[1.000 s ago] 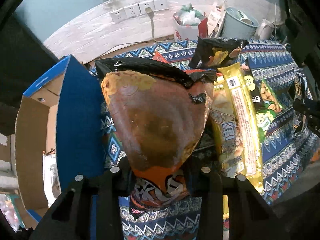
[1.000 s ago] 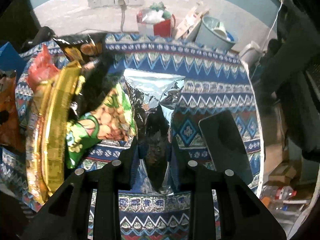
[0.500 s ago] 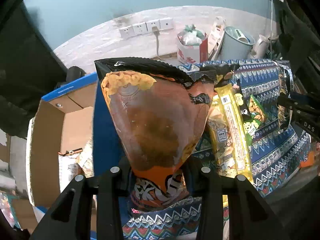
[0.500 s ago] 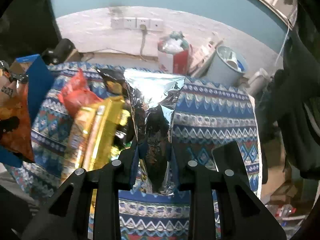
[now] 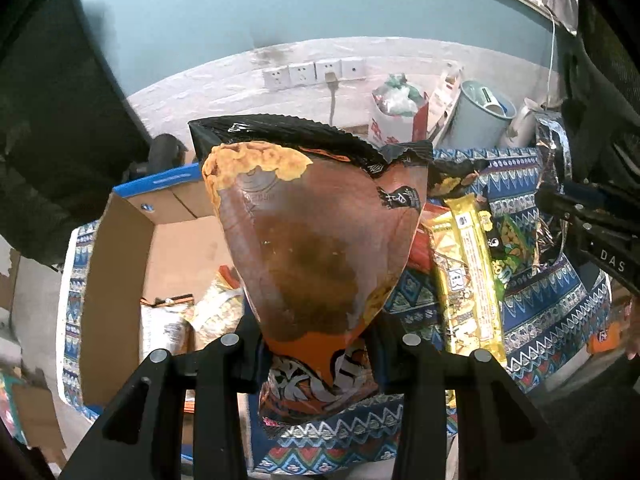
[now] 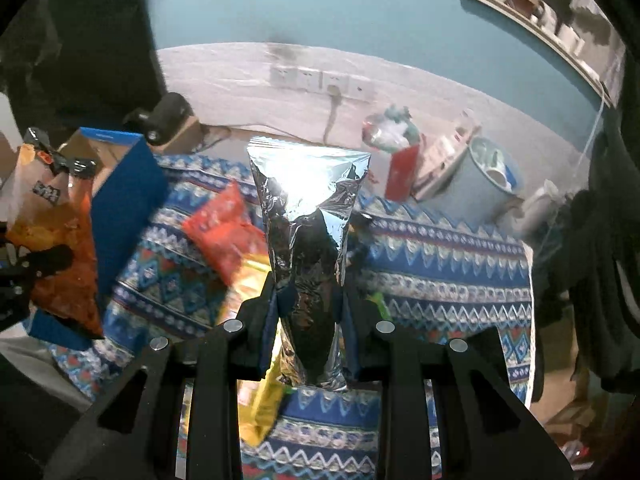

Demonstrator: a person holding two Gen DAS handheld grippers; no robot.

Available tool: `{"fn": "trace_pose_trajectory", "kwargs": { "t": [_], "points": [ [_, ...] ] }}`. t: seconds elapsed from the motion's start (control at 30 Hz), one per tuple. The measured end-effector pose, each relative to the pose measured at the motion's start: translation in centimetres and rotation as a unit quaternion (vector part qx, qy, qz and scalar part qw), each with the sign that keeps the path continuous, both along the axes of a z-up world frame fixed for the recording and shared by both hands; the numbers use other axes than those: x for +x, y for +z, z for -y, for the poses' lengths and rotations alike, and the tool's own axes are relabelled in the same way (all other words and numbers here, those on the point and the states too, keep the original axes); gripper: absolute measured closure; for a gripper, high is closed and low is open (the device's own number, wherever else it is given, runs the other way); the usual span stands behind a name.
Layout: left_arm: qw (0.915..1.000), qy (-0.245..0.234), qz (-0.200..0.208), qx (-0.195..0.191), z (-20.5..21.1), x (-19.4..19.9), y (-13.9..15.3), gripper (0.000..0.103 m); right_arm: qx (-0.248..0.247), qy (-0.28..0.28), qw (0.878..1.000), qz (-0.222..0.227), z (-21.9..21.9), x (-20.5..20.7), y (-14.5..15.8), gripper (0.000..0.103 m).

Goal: Organize snacks
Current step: 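Carry both bags into the cardboard box and open both grippers to release them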

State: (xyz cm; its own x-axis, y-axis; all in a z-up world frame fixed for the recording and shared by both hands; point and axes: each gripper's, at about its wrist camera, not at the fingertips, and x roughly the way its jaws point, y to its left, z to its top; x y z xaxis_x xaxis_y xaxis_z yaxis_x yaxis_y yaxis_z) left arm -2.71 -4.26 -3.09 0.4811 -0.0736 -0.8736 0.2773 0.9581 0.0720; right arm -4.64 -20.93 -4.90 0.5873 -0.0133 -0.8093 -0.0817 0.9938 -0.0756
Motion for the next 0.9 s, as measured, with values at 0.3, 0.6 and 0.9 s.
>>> {"fn": "trace_pose_trajectory", "kwargs": {
  "t": [0.3,0.6,0.9],
  "points": [
    [0.9995,0.011,0.030,-0.001,-2.9,-0.6,1.3,0.063,0.008,0.045,0.999,0.017,-4.8,0.8,2.2,0.077],
    [0.9979,0.034,0.047,-0.028,-6.5,-0.7,2.5,0.063,0.011,0.080,0.997,0.021,-9.6,2.1,2.9,0.077],
    [0.9957,0.073,0.049,-0.029,-10.4,-0.3,2.3,0.063,0.028,0.108,0.994,0.017,-14.0,3.9,3.2,0.077]
  ]
}}
